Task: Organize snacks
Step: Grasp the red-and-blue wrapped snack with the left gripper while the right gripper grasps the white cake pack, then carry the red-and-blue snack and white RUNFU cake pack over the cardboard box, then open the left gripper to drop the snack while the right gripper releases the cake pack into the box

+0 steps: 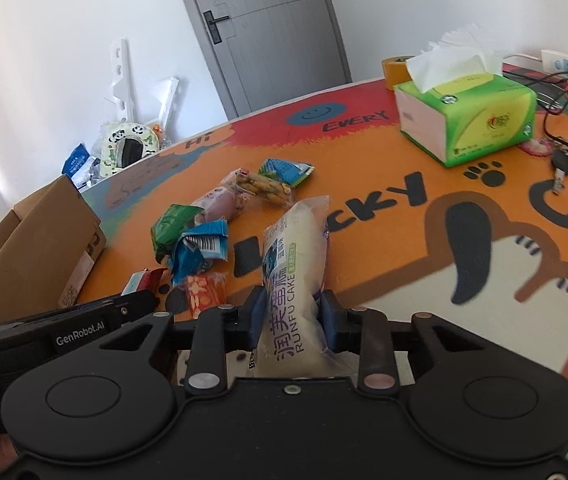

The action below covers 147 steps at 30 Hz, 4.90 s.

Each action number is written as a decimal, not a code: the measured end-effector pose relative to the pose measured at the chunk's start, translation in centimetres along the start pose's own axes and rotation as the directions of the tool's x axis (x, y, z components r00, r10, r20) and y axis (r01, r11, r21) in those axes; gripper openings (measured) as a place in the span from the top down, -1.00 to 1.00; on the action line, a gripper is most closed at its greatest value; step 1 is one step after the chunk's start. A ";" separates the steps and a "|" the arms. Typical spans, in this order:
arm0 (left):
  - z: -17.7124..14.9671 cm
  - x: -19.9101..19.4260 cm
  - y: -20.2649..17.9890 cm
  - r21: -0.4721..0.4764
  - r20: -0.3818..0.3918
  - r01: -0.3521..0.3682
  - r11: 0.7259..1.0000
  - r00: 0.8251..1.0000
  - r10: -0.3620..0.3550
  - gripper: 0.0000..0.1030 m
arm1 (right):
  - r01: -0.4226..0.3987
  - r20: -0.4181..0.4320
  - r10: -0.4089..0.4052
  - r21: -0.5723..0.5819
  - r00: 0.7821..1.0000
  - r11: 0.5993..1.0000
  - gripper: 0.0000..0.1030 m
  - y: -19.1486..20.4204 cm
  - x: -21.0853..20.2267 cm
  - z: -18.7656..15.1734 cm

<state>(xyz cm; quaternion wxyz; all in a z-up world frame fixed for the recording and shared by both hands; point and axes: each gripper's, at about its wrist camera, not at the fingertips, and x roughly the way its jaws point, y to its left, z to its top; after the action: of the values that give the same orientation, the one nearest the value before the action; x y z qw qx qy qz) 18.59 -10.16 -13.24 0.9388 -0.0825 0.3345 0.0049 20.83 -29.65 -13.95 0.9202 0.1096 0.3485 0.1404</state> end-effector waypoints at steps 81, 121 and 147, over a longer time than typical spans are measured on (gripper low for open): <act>5.9 -13.1 14.1 -0.168 0.225 -0.170 0.971 0.952 0.206 0.63 | -0.247 0.148 0.269 -0.154 0.952 0.957 0.47 19.1 -2.4 3.4; 7.2 -14.6 21.7 -0.373 0.200 -0.222 0.901 0.929 0.312 -0.41 | -0.266 0.072 0.279 -0.156 0.957 0.951 -0.21 24.8 1.4 3.6; 5.7 -11.8 11.2 -0.251 0.178 -0.115 0.961 0.971 0.163 -0.67 | -0.019 0.189 0.024 -0.028 0.982 0.999 -1.00 12.5 -3.9 2.6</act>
<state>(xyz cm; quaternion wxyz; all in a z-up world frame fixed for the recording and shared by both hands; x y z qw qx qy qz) 12.33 2.35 -3.16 0.9477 -0.1700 0.2421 0.1195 17.52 -19.58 -5.89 0.9490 0.1144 0.2562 0.1439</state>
